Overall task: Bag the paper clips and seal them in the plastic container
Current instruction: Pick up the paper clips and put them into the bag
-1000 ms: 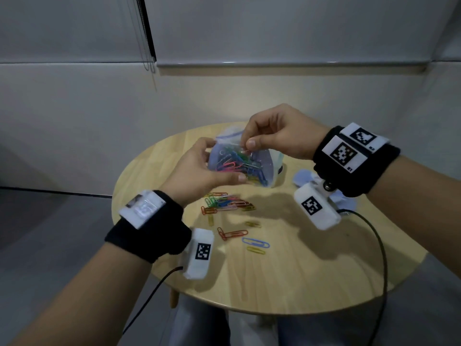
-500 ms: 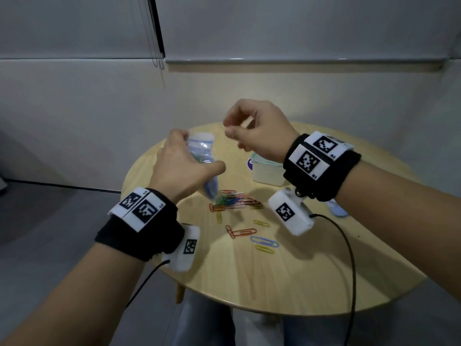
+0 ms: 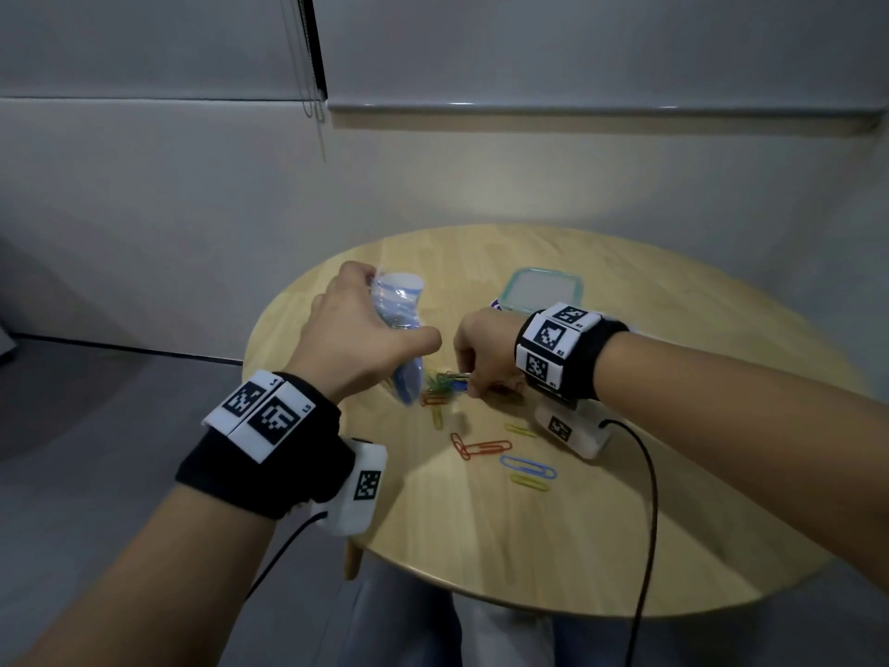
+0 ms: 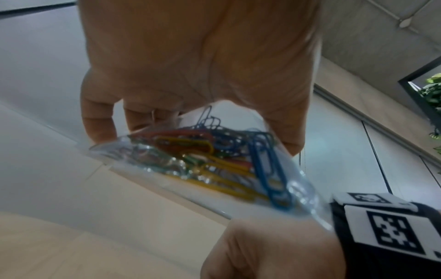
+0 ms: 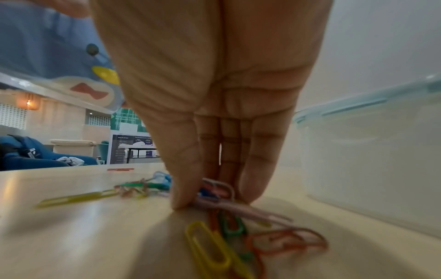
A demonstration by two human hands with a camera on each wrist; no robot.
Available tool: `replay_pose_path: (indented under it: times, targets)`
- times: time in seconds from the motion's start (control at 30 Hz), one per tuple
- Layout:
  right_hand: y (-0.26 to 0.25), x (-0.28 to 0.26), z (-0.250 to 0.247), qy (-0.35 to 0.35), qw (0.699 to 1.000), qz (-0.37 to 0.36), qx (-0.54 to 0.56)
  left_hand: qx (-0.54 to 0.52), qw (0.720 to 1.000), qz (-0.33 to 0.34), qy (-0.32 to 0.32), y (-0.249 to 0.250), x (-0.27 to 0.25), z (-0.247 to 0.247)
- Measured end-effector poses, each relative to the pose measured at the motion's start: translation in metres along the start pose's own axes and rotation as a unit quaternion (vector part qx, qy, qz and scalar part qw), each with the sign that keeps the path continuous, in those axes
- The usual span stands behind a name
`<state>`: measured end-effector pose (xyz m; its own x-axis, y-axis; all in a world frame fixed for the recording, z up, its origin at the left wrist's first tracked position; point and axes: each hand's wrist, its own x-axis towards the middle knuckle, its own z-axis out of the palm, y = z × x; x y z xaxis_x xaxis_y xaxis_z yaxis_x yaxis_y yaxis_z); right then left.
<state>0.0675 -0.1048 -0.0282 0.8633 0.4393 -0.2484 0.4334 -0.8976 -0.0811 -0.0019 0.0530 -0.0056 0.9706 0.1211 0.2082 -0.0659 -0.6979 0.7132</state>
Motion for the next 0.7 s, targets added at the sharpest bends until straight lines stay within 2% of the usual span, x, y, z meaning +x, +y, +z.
replay_pose_path:
  times: [0.2,0.37,0.53,0.7]
  targets:
    - [0.005,-0.012,0.000,0.019,0.999,-0.016,-0.021,0.003,0.999,0.000,-0.034,0.004,0.003,0.007]
    - [0.030,-0.032,-0.014,0.021,0.998,0.007,0.066,0.034,0.998,0.015,-0.052,0.010,0.003,0.016]
    - [0.049,-0.068,-0.057,0.051,0.982,0.026,0.177,0.145,0.986,0.063,-0.047,0.027,-0.002,0.027]
    - [0.041,-0.097,-0.108,0.079,0.978,0.011,0.194,0.170,0.980,0.088,-0.050,0.044,-0.011,0.039]
